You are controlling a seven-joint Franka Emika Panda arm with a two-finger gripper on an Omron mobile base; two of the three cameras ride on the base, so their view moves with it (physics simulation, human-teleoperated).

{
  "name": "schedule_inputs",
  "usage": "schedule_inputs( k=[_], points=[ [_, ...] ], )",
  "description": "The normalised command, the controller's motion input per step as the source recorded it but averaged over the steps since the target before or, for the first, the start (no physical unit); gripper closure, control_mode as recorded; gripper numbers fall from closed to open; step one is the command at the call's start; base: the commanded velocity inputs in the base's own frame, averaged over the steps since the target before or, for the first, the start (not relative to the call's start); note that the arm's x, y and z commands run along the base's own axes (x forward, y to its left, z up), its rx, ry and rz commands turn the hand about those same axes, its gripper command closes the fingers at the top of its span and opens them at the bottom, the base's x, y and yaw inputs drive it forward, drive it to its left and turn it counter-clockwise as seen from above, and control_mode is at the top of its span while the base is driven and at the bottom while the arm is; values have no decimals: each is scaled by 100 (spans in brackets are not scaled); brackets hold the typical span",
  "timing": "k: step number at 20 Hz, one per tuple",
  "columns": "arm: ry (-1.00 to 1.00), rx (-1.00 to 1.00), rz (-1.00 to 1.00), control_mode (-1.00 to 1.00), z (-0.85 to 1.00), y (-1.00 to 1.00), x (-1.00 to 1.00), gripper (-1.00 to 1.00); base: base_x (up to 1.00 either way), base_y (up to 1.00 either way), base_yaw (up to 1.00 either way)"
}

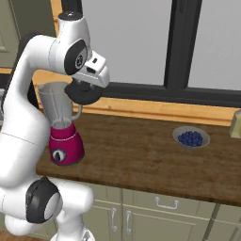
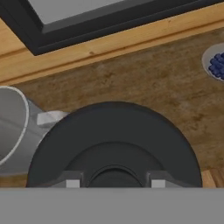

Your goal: Close the lid blender by securely placing the lid on top.

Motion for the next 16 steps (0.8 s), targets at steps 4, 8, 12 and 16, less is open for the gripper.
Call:
schedule_inputs(
  k=[4, 8, 12, 16],
  points=[
    [0, 1, 0, -100, 8, 64, 0, 100, 0, 0, 0],
    [0, 0, 0, -100, 11, 67, 0, 100, 0, 0, 0],
    [5, 0, 0, -100, 10, 67, 7, 100, 0, 0, 0],
    [3, 0, 0, -100, 7, 46, 22, 100, 0, 0, 0]
  ],
)
